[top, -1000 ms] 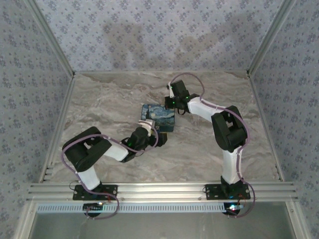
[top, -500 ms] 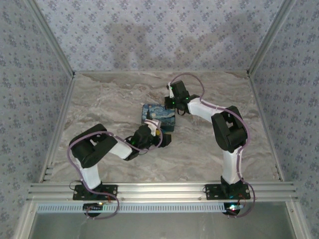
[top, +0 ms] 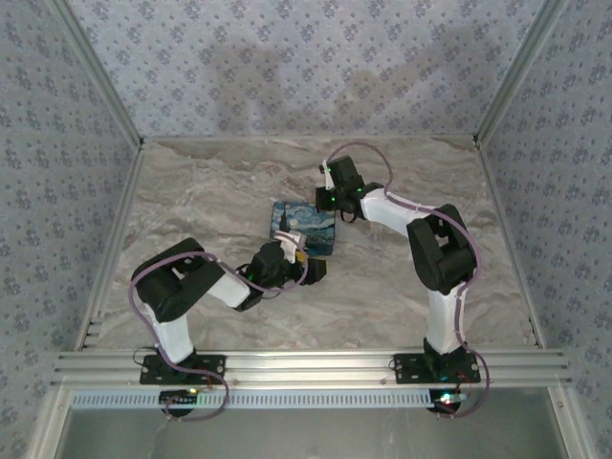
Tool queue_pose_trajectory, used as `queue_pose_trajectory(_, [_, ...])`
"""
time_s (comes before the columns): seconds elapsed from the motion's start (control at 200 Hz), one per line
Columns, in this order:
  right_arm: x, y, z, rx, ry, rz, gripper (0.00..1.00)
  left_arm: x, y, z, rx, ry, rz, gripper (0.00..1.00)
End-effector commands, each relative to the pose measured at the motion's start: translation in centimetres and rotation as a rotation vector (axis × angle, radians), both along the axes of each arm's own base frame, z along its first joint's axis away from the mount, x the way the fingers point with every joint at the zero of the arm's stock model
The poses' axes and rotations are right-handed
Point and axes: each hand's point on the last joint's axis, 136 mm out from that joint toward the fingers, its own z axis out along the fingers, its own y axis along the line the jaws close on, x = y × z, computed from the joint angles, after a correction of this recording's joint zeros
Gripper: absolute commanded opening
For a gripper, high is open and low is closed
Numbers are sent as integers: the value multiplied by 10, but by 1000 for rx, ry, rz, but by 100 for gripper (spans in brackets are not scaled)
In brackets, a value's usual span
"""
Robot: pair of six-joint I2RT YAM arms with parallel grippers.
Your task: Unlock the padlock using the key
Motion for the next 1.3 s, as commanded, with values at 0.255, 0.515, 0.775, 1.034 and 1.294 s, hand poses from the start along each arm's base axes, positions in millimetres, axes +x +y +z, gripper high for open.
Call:
queue_pose_trajectory(0.255, [-18,-11,19,-11,74,-3,0,-1,19,18,-56,-8,30,81])
queue_pose_trajectory(0.515, [-13,-39,51,-24,24,-65,0,-2,31,17,-59,25,35,81])
queue_pose_trajectory(0.775, [-29,-75,53,-107,27,-170,0,-7,32,17,-54,46,-14,81])
queue_pose_trajectory(1.034, [-51,-81,25,-127,60,-185,0,-8,29,14,-58,73,-60,81])
queue_pose_trajectory(1.294, [-53,-75,-6,-145,103,-181,0,-6,24,8,-55,89,-80,82])
